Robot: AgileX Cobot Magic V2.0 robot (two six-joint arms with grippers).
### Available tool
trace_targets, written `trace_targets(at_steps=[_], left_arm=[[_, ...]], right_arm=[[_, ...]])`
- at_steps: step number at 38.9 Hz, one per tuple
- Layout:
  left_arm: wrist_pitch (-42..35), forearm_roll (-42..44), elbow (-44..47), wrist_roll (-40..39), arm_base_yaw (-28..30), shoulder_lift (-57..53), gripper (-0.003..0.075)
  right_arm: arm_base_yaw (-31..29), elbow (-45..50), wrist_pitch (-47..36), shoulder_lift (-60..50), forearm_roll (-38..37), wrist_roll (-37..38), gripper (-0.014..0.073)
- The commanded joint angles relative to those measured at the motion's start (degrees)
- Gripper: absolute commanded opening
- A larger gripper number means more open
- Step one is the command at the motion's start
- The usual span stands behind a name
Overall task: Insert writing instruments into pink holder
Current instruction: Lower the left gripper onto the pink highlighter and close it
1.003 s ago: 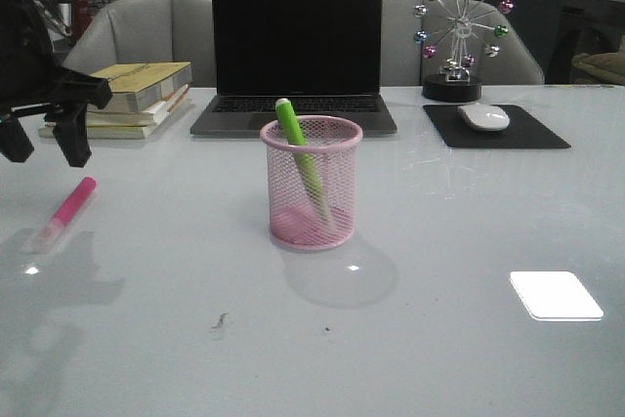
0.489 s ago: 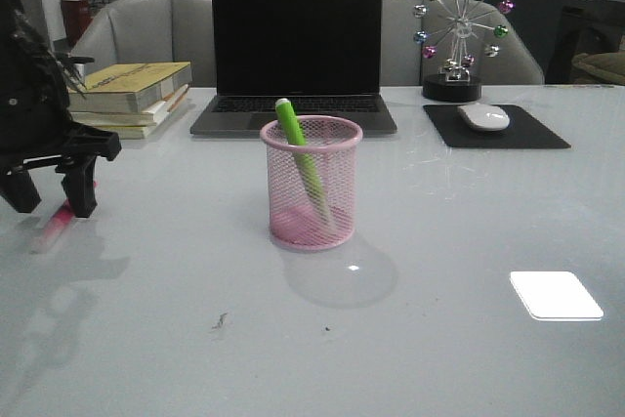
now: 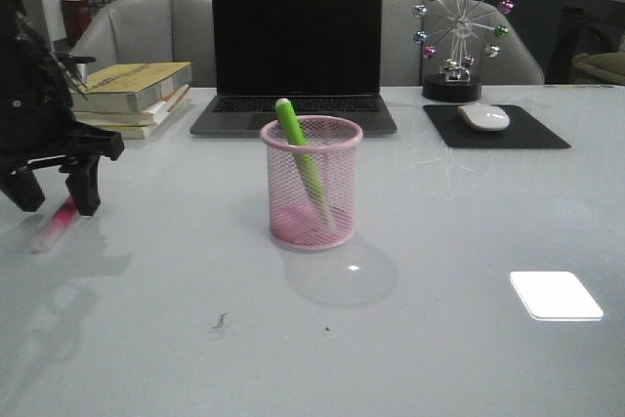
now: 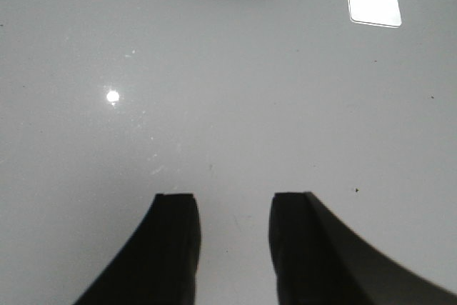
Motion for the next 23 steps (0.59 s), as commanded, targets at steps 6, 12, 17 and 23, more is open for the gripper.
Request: trace_targets(at_steps=[6,12,17,23], left_arm=[[-1.90,-0.43,-1.74,-0.51,-0.33,-3.14,0.0388],[-1.68,-0.43,-1.74,-0.51,-0.33,-3.14,0.0386],[-1.41,-0.43,-1.74,-0.51,-0.33,-3.14,0.0386],[-1.10,-0.43,-1.74,-0.51,-0.33,-3.14,0.0386]], right_arm=[[-0.37,-1.43,-3.66,-0.41,-0.37,-0.31,0.0370],[-0.37,-1.43,-3.66,-0.41,-0.37,-0.31,0.0370],[-0.37,-1.43,-3.66,-0.41,-0.37,-0.31,0.0370],[-0.37,-1.43,-3.66,-0.41,-0.37,-0.31,0.0370]])
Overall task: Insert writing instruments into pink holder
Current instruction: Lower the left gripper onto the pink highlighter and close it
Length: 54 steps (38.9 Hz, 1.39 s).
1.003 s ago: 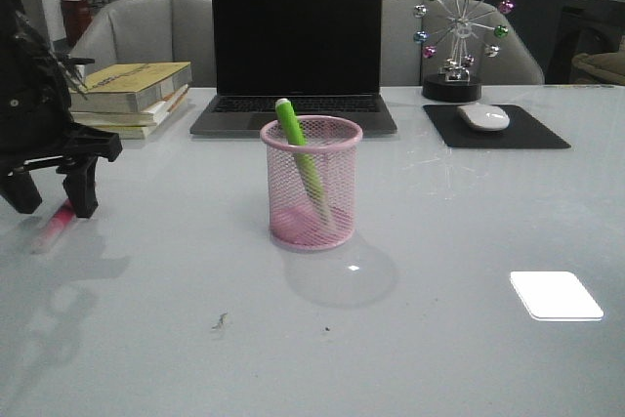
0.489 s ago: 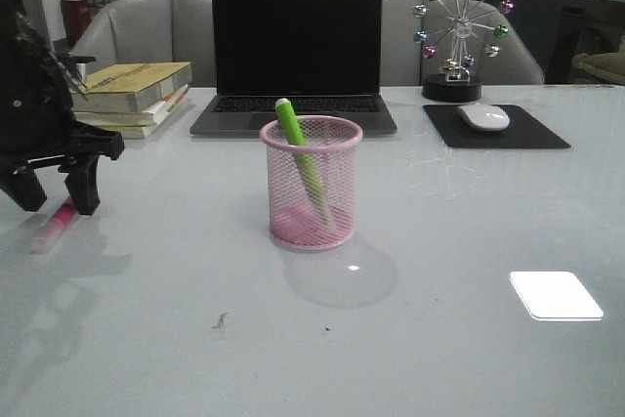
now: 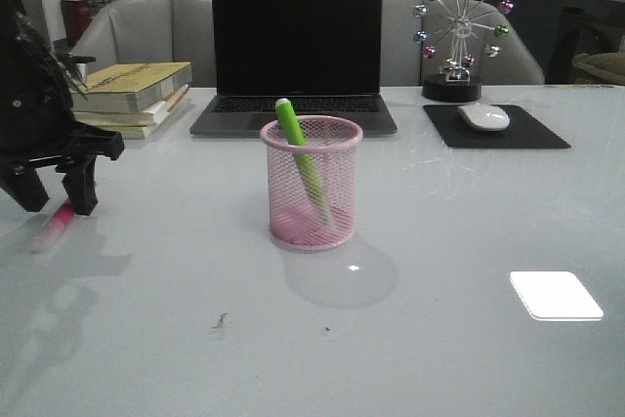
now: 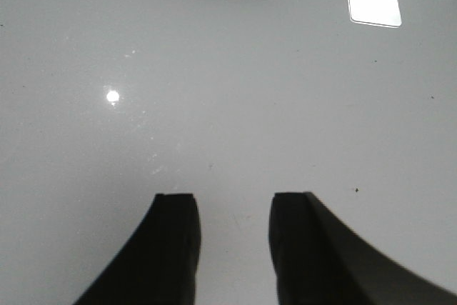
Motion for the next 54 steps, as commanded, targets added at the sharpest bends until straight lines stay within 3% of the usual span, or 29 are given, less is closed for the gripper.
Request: trace_targets(at_steps=[1,28,32,39,54], left_arm=[[-1.02,-0.43,-1.74,-0.51,-0.33,-3.14,0.0386],[2.34,-0.64,-1.74,-0.51,-0.33,0.81,0.0379],[2.58,-0.64,-1.74,-0.51,-0.33,1.61,0.0305],[2.15,-0.64,-1.74,-0.51,-0.33,1.80,0.0083],[0.38,-1.33,-2.47,1.04,-1.52,-0.60,0.0099]], right_arm=[[-0.37,-1.43,-3.66,-0.41,-0.37,-0.31,0.0370],[-0.37,-1.43,-3.66,-0.41,-0.37,-0.31,0.0370],[-0.37,-1.43,-3.66,-0.41,-0.37,-0.31,0.0370],[-0.37,-1.43,-3.66,-0.41,-0.37,-0.31,0.0370],[-0.37,-1.43,-3.66,-0.41,-0.37,-0.31,0.0370]])
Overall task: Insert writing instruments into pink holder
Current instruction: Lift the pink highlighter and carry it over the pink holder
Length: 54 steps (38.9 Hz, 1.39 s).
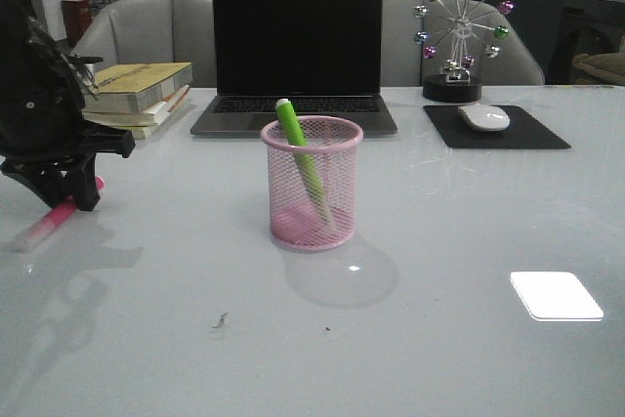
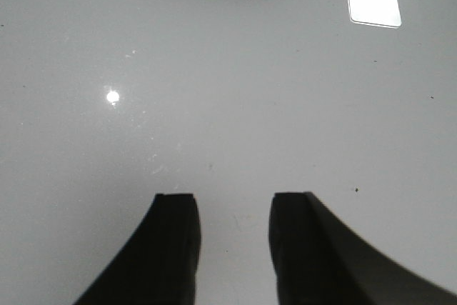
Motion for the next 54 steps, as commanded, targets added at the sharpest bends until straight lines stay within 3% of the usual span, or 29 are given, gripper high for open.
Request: trace_targets(at_steps=[1,25,41,54], left_arm=[[-0.53,0.10,-0.69,1.05,-1.46,-3.41,0.0099],[-25.11,-3.38,1.45,1.04,-14.74,-21.73,0.0099],[-55.77,-10.44,16.67,0.48,-25.27,-26.21,0.0099],[-72.31,-10.44,20.68,-2.69,-31.60,-23.37,0.0102]], right_arm=[[-0.37,-1.43,-3.72,-0.41,-0.37,-0.31,0.0370],[-0.37,-1.43,-3.72,-0.41,-0.37,-0.31,0.0370],[-0.37,-1.43,-3.72,-0.41,-0.37,-0.31,0.0370],[-0.37,-1.43,-3.72,-0.41,-0.37,-0.31,0.0370]])
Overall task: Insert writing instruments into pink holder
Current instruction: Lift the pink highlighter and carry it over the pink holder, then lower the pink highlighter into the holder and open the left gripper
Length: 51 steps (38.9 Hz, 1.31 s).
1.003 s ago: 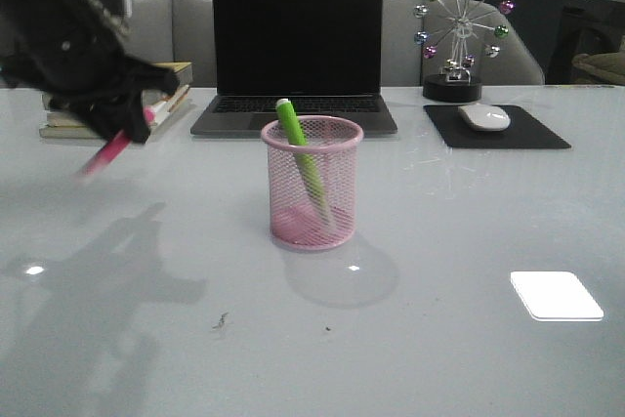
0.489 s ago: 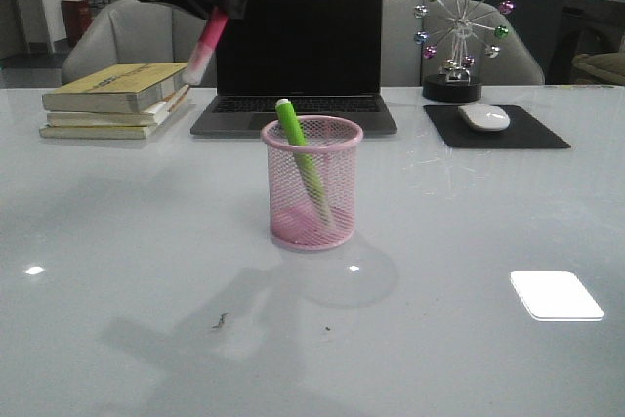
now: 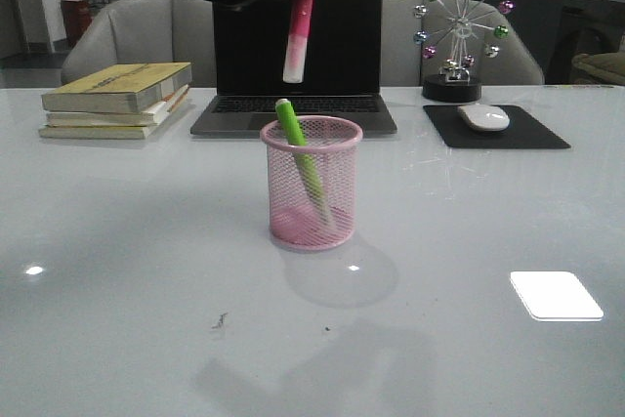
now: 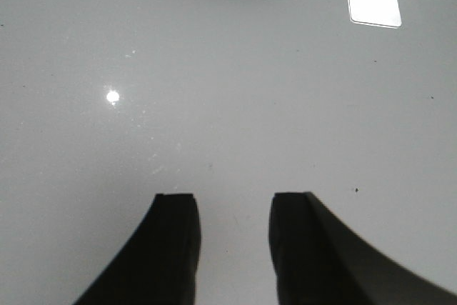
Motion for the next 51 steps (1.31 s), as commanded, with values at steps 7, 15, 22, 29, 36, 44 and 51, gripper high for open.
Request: trace_targets(at_steps=[7,15,22,29,36,44,51], left_arm=[[-11.12,-0.34,-1.34,-2.56,-1.92,4.01,0.0101],[-11.02,-0.34,-1.34,-3.69,-1.92,8.05,0.0101],[-12.81,-0.34,-1.34,-3.69,-1.92,10.56,0.0101],[-14.99,-0.34,-1.34,-3.69,-1.92,10.93,0.0110],[-15.07,-0.34,-1.34,-3.69,-1.82,10.93,0.0274],[-14.49,-0.34,-1.34,-3.69,-1.82,10.66,0.0491],[-14.33,0.05,-1.34,1.15,-0.36,6.36,0.0472]], right_arm=[[-0.37,-1.43,-3.72,-0.41,-0.37,-0.31,0.0370],[-0.37,-1.43,-3.72,-0.41,-0.37,-0.31,0.0370],[-0.37,-1.43,-3.72,-0.41,-0.37,-0.31,0.0370],[-0.37,-1.43,-3.72,-0.41,-0.37,-0.31,0.0370],[-0.37,-1.43,-3.72,-0.41,-0.37,-0.31,0.0370],[-0.37,-1.43,-3.72,-0.41,-0.37,-0.31,0.0370],[-0.37,-1.43,-3.72,-0.41,-0.37,-0.31,0.0370]])
